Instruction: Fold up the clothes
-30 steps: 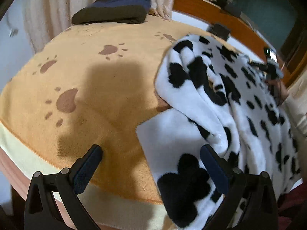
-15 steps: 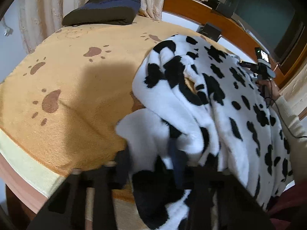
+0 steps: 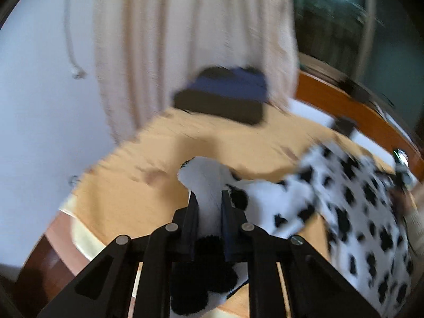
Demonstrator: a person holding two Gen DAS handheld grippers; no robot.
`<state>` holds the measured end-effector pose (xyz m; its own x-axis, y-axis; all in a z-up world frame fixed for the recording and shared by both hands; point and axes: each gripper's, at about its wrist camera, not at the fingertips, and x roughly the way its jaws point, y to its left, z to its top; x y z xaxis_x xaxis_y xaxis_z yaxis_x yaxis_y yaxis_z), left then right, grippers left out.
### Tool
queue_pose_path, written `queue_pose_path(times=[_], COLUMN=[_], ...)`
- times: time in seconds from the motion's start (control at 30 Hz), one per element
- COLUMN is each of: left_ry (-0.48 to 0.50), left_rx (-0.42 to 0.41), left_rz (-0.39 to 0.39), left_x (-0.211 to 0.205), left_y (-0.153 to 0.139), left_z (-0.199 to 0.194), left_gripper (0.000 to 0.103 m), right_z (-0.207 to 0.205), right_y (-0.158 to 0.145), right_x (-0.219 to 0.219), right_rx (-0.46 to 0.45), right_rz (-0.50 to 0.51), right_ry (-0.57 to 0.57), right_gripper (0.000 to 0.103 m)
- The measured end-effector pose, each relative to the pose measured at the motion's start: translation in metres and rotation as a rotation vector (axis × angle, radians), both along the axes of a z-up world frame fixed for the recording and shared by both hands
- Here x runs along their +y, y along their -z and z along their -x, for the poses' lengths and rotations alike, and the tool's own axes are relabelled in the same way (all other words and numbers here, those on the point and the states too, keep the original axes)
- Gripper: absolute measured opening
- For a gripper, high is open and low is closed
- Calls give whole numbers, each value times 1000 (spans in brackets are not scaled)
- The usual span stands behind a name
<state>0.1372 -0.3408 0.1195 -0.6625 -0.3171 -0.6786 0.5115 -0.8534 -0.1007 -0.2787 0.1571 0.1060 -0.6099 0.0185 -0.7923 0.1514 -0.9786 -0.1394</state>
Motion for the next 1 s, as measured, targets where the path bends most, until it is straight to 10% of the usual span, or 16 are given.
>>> queue_pose_path(times=[0.3,0.53,0.87,1.0], left_ry=[-128,-74,-21,95], left_rx=[-158,-360,-161,-236], left_rz=[-29,212,101,236], left_x=[-72,-53,-57,-32], left_y=[68,110,62,66], left_z=[25,45,-24,-43], left_gripper=[16,48,81,82], right_z=[2,5,10,11], right_y=[-3,-5,-8,-9], right_x=[3,7,15,17], right_rx=[2,2,1,4], right_rz=[-9,-10,-14,-20], right_ry=[1,6,15,15], right_gripper=[91,96,98,98])
